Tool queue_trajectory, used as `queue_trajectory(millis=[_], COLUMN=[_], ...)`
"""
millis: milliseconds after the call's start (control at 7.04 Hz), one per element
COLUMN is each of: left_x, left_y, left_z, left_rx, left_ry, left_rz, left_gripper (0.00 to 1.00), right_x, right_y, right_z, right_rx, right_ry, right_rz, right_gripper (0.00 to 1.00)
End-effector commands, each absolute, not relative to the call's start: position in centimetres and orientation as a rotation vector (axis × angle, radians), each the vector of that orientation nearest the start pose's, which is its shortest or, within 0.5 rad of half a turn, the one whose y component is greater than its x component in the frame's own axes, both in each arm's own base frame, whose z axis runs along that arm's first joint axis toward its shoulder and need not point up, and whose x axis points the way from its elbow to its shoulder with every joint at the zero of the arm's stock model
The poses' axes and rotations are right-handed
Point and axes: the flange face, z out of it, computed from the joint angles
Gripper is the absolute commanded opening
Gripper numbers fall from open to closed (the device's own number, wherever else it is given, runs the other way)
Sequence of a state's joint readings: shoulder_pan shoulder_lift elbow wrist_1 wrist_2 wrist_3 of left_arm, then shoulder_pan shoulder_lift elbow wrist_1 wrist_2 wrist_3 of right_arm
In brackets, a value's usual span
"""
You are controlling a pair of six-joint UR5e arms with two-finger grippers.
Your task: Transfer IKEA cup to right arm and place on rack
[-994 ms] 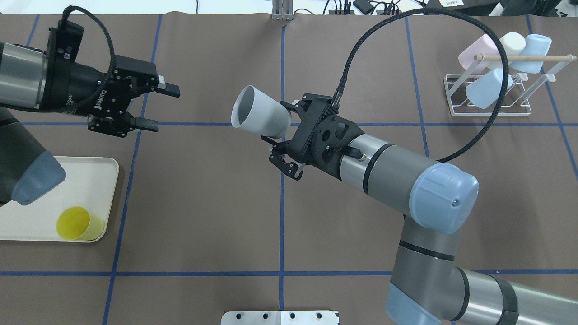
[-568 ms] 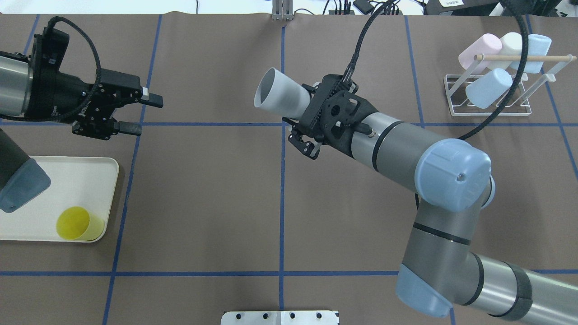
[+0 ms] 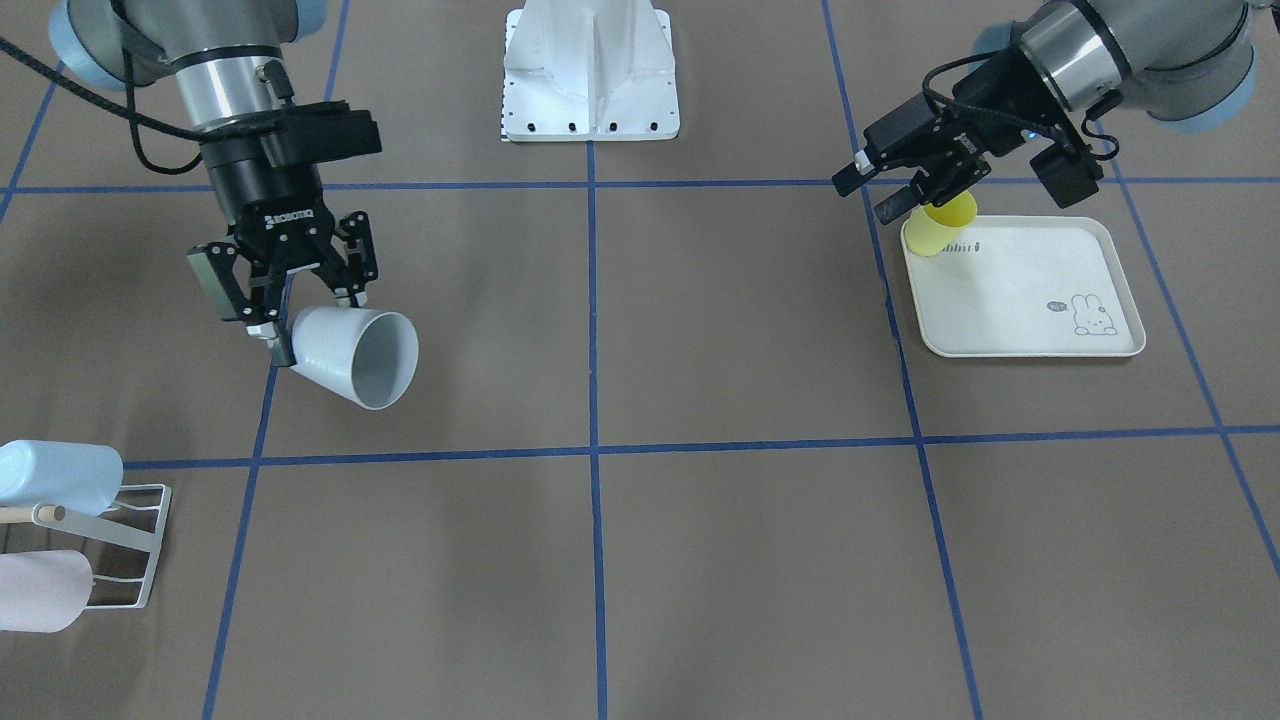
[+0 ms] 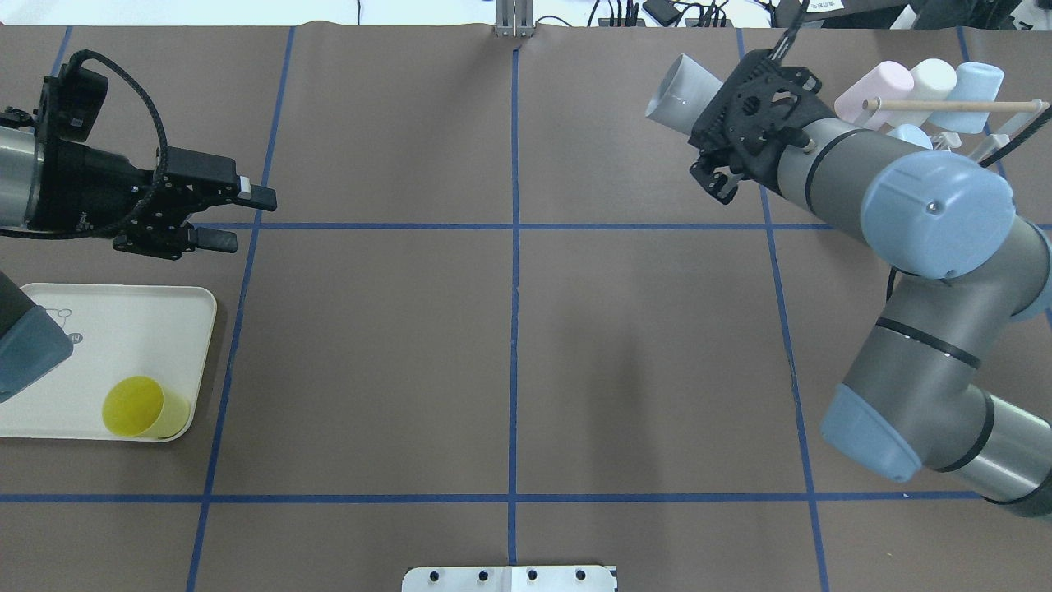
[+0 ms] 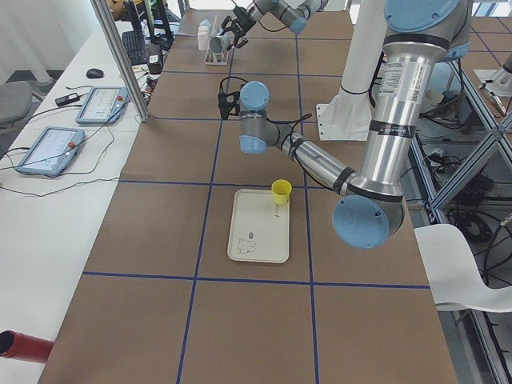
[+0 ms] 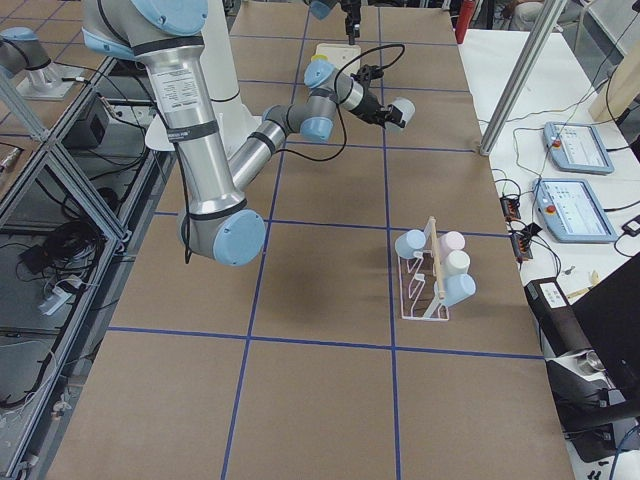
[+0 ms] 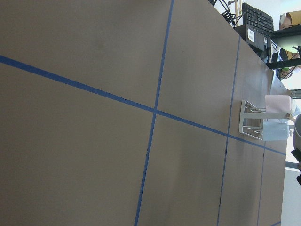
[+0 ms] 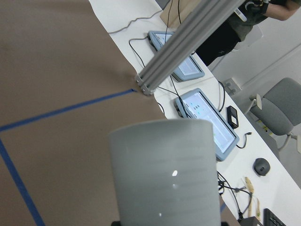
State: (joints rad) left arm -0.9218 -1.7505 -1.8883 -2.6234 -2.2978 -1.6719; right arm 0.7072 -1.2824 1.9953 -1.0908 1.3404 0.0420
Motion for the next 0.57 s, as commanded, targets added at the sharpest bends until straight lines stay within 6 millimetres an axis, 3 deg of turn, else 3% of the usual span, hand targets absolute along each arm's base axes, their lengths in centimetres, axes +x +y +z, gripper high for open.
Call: queue_trajectory(millis=[0,142,284,426], left_x=[24.7,25.1,25.4,25.4], left_y=[-43.4,-43.4,-43.5,-43.5], left_z=[31.7,34.0,33.8,33.7], left_rx=[0.154,0.181,0.197,0.200], left_ry=[1.511,1.470,1.469,1.471], left_rz=[-0.165,-0.142,-0.137,-0.134], left_gripper=[1.00,1.00,1.00,1.00], right_x=[-25.8,-23.5,-20.2,-16.4], right_y=[-49.6,-50.6,-51.5,-51.5], right_z=[30.2,31.9,33.6,36.7], right_rx=[1.106,1.047,1.015,0.960], right_ry=[-0.158,-0.109,-0.023,0.055], right_rz=[-0.717,-0.802,-0.892,-0.977], right_gripper=[0.00,0.00,0.00,0.00])
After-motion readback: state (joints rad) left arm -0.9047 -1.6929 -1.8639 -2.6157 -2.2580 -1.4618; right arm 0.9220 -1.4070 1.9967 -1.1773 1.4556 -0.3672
